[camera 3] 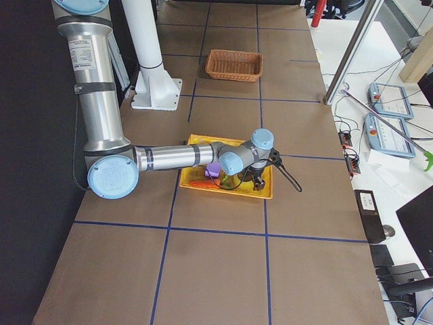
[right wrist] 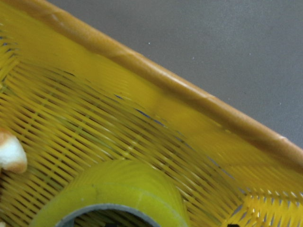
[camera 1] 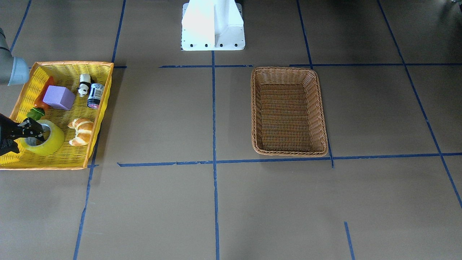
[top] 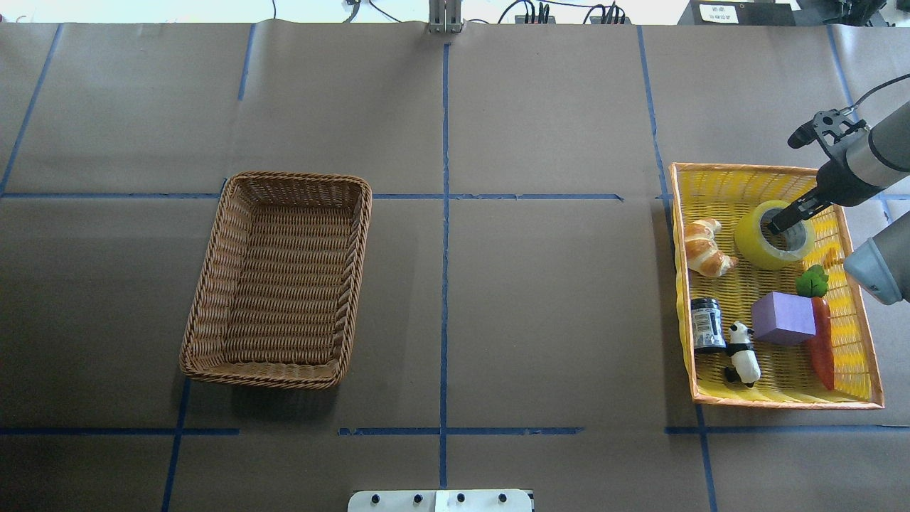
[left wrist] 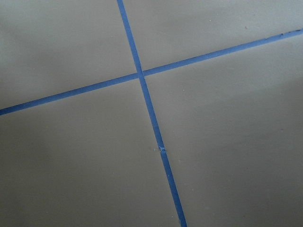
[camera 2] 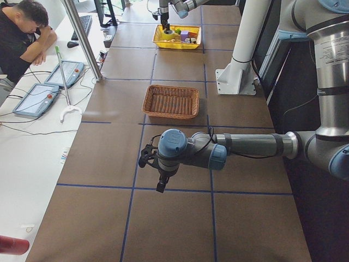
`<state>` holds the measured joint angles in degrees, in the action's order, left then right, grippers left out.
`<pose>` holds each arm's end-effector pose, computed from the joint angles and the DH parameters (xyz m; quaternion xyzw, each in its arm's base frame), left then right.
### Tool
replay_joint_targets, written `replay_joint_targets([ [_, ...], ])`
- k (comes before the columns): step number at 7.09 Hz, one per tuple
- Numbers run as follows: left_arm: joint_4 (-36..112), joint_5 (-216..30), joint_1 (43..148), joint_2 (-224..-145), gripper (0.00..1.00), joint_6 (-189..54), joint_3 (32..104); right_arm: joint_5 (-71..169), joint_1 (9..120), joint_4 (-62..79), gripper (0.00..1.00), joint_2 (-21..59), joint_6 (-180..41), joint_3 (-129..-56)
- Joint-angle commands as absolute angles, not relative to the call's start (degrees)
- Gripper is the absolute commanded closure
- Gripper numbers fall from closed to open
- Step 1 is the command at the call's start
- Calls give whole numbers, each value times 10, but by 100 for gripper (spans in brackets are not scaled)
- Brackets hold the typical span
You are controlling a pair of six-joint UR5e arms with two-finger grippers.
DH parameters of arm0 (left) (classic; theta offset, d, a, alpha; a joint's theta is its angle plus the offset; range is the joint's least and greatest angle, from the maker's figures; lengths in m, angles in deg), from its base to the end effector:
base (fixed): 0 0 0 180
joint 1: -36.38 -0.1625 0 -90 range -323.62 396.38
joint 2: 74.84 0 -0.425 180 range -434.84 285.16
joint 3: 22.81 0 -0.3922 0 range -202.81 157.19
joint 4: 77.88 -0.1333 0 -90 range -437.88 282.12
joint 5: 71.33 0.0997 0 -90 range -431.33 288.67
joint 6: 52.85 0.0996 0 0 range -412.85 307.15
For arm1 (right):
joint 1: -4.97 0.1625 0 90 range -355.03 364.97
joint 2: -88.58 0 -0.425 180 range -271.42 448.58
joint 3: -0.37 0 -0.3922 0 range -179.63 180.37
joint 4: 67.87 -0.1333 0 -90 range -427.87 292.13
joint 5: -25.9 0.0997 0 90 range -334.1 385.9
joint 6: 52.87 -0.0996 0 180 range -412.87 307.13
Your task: Move tape to another basket
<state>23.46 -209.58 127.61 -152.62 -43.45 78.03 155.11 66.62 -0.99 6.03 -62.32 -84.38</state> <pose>-0.0678 -0.4104 0.6354 0.1166 0.3981 0.1002 0.9044 -0.2088 -0.5352 0.5960 0.0893 -0.3766 -0.2234 0.8946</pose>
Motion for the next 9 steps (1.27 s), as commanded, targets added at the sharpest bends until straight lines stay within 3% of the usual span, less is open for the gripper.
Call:
replay_joint_targets([
  [1, 235, -2096, 1276, -1526, 0, -434, 780, 1554, 666, -10, 99, 49, -622, -843],
  [6, 236, -2097, 1276, -1525, 0, -434, 782, 1608, 699, -5, 100, 60, -631, -854],
  [9, 245, -2097, 1276, -1529, 0, -432, 789, 1667, 732, -53, 100, 62, -804, -876],
])
